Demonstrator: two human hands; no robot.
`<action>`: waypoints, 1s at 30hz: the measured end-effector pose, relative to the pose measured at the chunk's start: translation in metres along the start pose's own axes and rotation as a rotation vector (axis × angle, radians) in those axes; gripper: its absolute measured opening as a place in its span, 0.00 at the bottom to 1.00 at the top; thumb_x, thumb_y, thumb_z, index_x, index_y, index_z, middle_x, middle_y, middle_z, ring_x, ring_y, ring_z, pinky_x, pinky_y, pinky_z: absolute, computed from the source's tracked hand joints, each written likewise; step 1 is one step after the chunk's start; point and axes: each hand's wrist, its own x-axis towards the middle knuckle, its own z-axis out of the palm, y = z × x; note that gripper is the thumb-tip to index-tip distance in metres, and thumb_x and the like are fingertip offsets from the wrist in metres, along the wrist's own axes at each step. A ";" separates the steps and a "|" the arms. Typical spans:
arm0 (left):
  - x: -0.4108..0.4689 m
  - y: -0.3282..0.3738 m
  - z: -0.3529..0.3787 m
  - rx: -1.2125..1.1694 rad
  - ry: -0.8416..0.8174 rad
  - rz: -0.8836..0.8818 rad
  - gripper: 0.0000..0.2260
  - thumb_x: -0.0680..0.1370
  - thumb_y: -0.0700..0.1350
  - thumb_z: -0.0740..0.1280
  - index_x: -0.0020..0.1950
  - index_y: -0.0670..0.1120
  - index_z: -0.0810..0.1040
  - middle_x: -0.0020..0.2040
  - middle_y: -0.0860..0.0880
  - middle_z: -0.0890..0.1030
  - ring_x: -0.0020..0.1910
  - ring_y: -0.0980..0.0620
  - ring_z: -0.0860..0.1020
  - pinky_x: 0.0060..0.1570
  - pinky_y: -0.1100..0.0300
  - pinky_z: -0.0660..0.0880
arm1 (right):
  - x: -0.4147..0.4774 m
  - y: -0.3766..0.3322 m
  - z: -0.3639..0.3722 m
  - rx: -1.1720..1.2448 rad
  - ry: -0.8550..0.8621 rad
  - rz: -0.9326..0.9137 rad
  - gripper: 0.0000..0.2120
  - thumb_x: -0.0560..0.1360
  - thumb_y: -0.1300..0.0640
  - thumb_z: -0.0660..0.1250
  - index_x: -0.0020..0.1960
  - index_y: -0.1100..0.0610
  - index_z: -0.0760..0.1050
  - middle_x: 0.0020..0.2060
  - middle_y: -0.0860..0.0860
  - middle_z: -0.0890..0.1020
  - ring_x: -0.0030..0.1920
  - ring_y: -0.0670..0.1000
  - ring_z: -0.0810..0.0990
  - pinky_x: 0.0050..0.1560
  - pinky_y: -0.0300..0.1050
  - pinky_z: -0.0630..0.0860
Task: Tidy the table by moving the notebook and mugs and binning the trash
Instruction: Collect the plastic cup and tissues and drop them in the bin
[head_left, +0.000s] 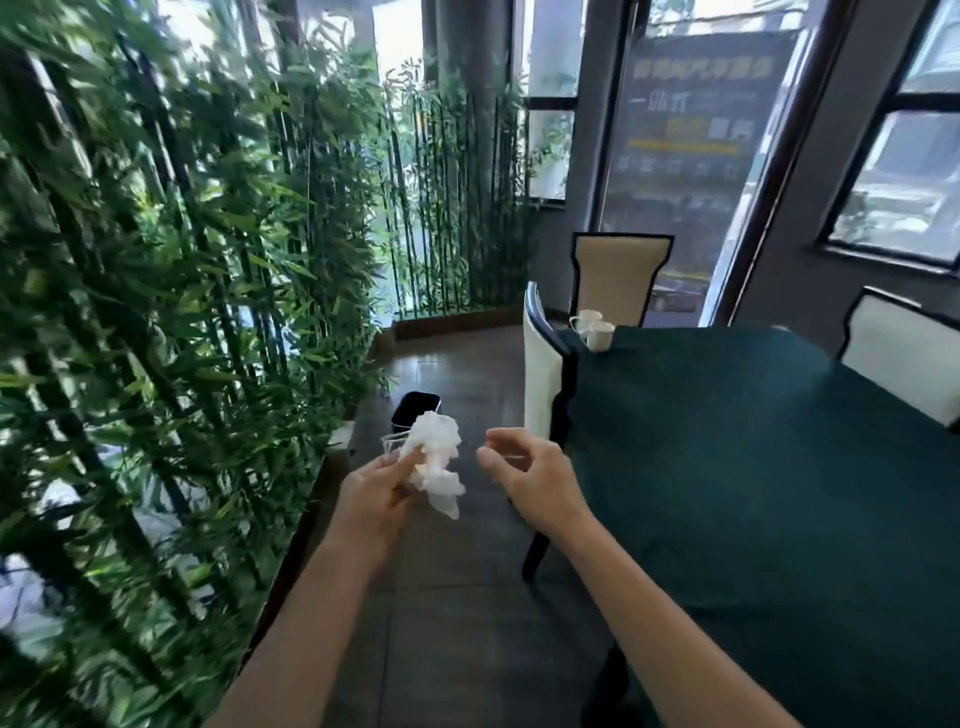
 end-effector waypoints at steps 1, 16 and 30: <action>0.014 0.001 0.003 0.007 0.016 -0.001 0.02 0.81 0.37 0.67 0.51 0.42 0.79 0.33 0.53 0.87 0.31 0.61 0.85 0.31 0.66 0.81 | 0.015 0.008 -0.005 0.012 -0.011 0.026 0.14 0.77 0.49 0.74 0.60 0.51 0.83 0.52 0.46 0.87 0.55 0.45 0.85 0.59 0.53 0.82; 0.216 0.019 0.016 0.015 0.145 -0.072 0.03 0.79 0.37 0.70 0.49 0.41 0.83 0.33 0.51 0.87 0.30 0.57 0.85 0.29 0.65 0.80 | 0.230 0.080 0.010 0.090 -0.079 0.164 0.13 0.75 0.46 0.74 0.58 0.47 0.83 0.49 0.48 0.87 0.53 0.48 0.86 0.58 0.56 0.83; 0.463 0.098 -0.038 -0.114 0.065 -0.115 0.06 0.80 0.36 0.69 0.48 0.43 0.85 0.35 0.48 0.86 0.31 0.54 0.84 0.35 0.61 0.82 | 0.472 0.065 0.128 0.036 -0.054 0.194 0.14 0.79 0.58 0.73 0.63 0.61 0.81 0.52 0.59 0.86 0.51 0.57 0.85 0.61 0.62 0.80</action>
